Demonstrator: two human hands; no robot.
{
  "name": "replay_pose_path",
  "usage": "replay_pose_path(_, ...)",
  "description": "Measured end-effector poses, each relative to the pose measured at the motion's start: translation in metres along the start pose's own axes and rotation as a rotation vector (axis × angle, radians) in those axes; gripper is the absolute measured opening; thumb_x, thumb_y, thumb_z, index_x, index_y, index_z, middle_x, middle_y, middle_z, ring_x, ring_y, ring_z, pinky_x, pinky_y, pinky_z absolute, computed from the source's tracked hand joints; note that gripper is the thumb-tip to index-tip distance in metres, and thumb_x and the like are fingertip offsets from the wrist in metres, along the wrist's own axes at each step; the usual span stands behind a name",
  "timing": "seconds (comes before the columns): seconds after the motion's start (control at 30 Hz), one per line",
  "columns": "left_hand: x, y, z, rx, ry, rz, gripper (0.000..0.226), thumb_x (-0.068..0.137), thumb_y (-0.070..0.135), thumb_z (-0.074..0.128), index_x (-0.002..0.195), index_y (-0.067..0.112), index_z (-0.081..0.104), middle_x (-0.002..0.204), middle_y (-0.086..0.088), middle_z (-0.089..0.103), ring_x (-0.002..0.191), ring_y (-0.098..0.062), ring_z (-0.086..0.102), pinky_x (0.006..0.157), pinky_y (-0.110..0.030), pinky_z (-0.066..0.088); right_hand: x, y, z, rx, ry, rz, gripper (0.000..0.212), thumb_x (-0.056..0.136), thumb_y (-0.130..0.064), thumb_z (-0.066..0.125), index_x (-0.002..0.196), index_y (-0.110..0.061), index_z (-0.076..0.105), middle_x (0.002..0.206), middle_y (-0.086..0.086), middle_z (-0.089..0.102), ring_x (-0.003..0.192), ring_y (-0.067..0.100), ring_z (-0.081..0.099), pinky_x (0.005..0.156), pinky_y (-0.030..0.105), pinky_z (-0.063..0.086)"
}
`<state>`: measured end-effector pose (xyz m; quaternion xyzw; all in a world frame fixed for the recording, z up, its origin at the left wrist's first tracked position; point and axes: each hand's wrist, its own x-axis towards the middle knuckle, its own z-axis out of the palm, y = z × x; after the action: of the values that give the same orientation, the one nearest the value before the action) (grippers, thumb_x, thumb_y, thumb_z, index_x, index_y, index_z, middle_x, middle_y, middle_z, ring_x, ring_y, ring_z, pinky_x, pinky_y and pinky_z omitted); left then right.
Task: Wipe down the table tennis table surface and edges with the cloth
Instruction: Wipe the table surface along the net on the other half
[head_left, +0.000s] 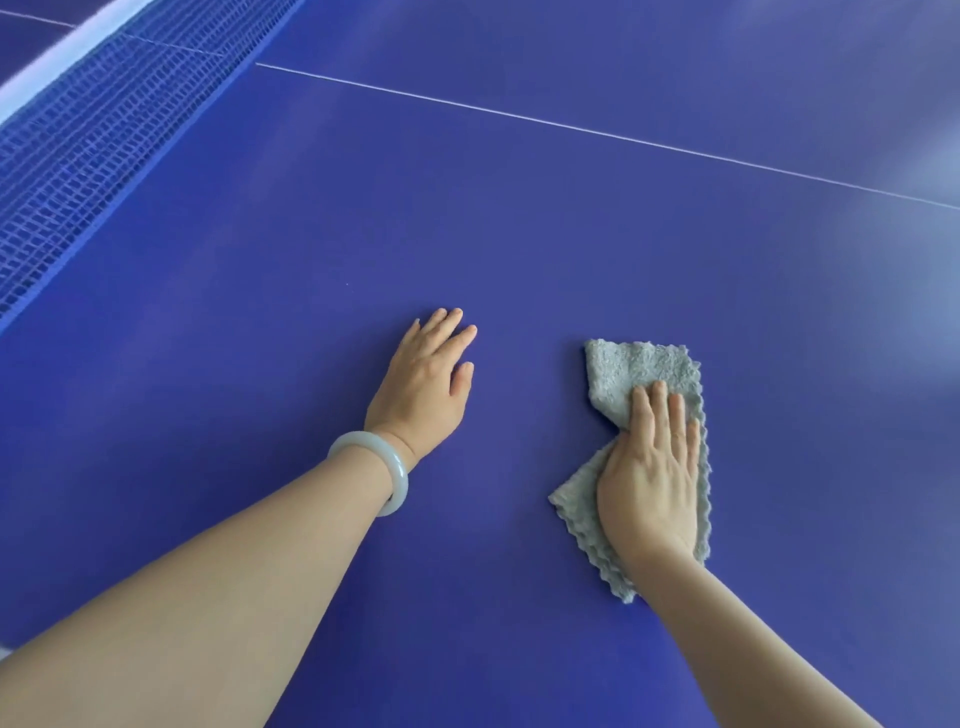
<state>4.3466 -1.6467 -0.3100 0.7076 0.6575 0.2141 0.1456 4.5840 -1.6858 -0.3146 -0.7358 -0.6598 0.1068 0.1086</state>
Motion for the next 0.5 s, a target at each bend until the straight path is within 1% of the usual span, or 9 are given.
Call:
replay_pose_path(0.07,-0.004,0.002,-0.007,-0.131,0.035,-0.048,0.035,0.101,0.006,0.045,0.134,0.007,0.058,0.149,-0.004,0.046,0.144,-0.019,0.033,0.121,-0.033,0.021,0.000,0.005,-0.002,0.010,-0.004,-0.006,0.054,0.104,-0.018,0.019,0.158,-0.018,0.012,0.166,-0.004,0.000,0.152,0.011,-0.009,0.123,0.030,-0.010)
replay_pose_path(0.1,-0.006,0.004,-0.011,-0.157,0.057,-0.060,0.033,0.101,0.003,0.046,0.129,0.007,0.062,0.144,-0.004,0.052,0.141,-0.019,0.039,0.119,-0.031,0.025,-0.001,0.006,-0.003,0.019,-0.005,-0.016,0.054,0.105,-0.019,0.018,0.158,-0.018,0.012,0.166,-0.005,0.001,0.152,0.010,-0.009,0.122,0.028,-0.012)
replay_pose_path(0.17,-0.020,0.011,-0.018,-0.115,0.072,-0.031,0.033,0.098,-0.001,0.048,0.125,0.006,0.064,0.136,-0.006,0.058,0.135,-0.022,0.046,0.116,-0.030,0.028,0.000,0.007,-0.001,0.032,0.008,-0.037,0.054,0.105,-0.020,0.018,0.158,-0.019,0.013,0.166,-0.005,0.002,0.152,0.010,-0.008,0.121,0.026,-0.014)
replay_pose_path(0.23,-0.048,0.016,-0.021,0.004,0.042,0.036,0.033,0.095,0.000,0.053,0.127,0.004,0.063,0.135,-0.010,0.058,0.133,-0.027,0.048,0.117,-0.038,0.029,0.003,0.010,0.000,0.037,0.021,-0.036,0.053,0.105,-0.020,0.019,0.158,-0.018,0.015,0.166,-0.004,0.005,0.153,0.011,-0.005,0.121,0.026,-0.013)
replay_pose_path(0.3,-0.086,0.012,-0.024,0.151,0.012,0.069,0.036,0.095,0.006,0.055,0.131,0.003,0.060,0.138,-0.014,0.054,0.134,-0.031,0.047,0.117,-0.047,0.030,0.003,0.012,0.000,0.038,0.025,-0.027,0.053,0.105,-0.020,0.020,0.158,-0.018,0.018,0.166,-0.003,0.007,0.153,0.012,-0.003,0.122,0.027,-0.011)
replay_pose_path(0.33,-0.104,0.008,-0.026,0.221,-0.004,0.068,0.039,0.097,0.012,0.052,0.134,0.003,0.057,0.142,-0.015,0.051,0.135,-0.032,0.046,0.116,-0.050,0.030,0.003,0.012,0.001,0.039,0.026,-0.028,0.053,0.105,-0.020,0.021,0.157,-0.017,0.018,0.166,-0.003,0.008,0.153,0.013,-0.002,0.122,0.027,-0.010)
replay_pose_path(0.37,-0.118,0.003,-0.028,0.277,-0.028,0.054,0.044,0.099,0.020,0.044,0.139,0.004,0.052,0.146,-0.015,0.047,0.138,-0.032,0.043,0.116,-0.051,0.030,0.002,0.011,0.001,0.043,0.029,-0.033,0.053,0.105,-0.020,0.022,0.157,-0.017,0.019,0.166,-0.003,0.009,0.153,0.013,-0.002,0.122,0.028,-0.010)
replay_pose_path(0.43,-0.137,-0.003,-0.030,0.338,-0.094,0.022,0.057,0.100,0.033,0.025,0.149,0.008,0.039,0.157,-0.011,0.034,0.146,-0.028,0.032,0.119,-0.050,0.025,0.002,0.010,0.000,0.047,0.032,-0.040,0.052,0.105,-0.020,0.022,0.157,-0.018,0.021,0.166,-0.003,0.009,0.153,0.013,-0.001,0.123,0.029,-0.009)
replay_pose_path(0.5,-0.142,-0.005,-0.028,0.360,-0.106,0.010,0.060,0.100,0.036,0.018,0.154,0.012,0.030,0.161,-0.006,0.024,0.149,-0.024,0.022,0.121,-0.049,0.020,0.002,0.008,-0.003,0.045,0.029,-0.025,0.052,0.105,-0.020,0.022,0.157,-0.018,0.021,0.166,-0.003,0.009,0.153,0.013,-0.001,0.124,0.031,-0.006)
